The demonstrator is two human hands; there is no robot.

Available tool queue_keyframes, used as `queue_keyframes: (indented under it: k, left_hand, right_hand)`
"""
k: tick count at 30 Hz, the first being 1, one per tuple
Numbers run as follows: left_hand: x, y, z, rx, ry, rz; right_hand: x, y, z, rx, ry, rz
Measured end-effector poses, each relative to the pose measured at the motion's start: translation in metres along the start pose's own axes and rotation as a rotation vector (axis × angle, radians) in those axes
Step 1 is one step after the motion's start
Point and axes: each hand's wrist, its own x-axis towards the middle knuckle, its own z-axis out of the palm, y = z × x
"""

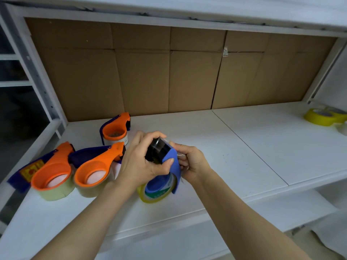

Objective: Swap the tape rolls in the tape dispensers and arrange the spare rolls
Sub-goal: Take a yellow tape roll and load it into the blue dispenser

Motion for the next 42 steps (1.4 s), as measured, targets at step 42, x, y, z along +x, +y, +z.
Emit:
queue_keyframes:
  k: [42]
  left_hand:
    - [0.002, -0.009, 0.011, -0.218, 0.125, -0.378]
  right_hand:
    - [-0.020, -0.019, -0.062, 0.181, 0.103, -0.115]
